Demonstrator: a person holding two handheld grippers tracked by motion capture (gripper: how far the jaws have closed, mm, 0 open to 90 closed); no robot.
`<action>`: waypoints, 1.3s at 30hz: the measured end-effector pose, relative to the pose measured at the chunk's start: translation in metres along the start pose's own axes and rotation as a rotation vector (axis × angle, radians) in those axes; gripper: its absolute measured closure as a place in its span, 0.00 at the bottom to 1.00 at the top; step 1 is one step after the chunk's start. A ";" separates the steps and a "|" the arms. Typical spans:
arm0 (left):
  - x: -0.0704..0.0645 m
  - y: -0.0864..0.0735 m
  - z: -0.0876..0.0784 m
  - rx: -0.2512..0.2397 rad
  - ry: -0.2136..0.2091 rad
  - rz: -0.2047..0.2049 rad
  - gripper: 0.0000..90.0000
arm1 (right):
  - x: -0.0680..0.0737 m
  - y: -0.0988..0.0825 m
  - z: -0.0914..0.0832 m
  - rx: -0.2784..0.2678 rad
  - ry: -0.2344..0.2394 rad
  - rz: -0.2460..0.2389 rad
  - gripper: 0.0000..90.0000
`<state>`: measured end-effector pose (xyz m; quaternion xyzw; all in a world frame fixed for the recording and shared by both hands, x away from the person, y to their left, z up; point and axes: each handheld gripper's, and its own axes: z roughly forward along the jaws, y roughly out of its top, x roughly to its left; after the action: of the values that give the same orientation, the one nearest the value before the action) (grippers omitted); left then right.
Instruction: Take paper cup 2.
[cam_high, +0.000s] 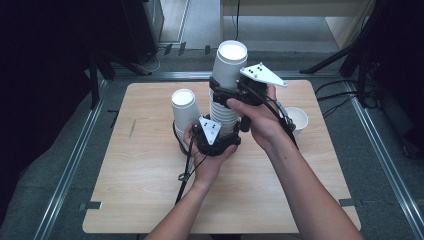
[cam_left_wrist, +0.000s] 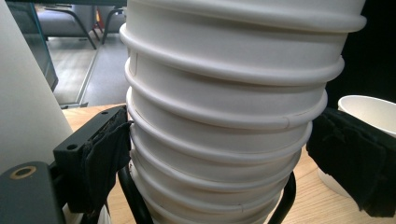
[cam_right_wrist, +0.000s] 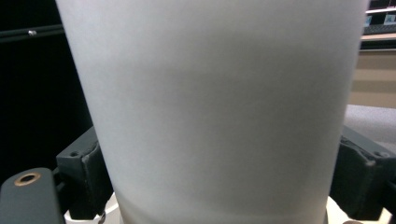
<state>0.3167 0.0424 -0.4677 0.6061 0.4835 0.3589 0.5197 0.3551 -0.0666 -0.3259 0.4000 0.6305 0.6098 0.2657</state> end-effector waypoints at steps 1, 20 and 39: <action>0.000 0.000 0.000 0.001 0.000 0.001 0.08 | 0.000 0.001 -0.001 -0.004 0.001 -0.001 0.12; 0.000 -0.001 -0.001 0.000 -0.002 -0.007 0.09 | 0.005 0.041 -0.011 -0.090 -0.016 0.008 0.13; 0.000 -0.001 -0.002 0.003 0.004 0.002 0.09 | -0.005 0.070 -0.037 -0.211 -0.046 0.042 0.13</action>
<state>0.3149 0.0427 -0.4681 0.6067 0.4845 0.3597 0.5175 0.3403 -0.0958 -0.2540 0.3968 0.5481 0.6689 0.3077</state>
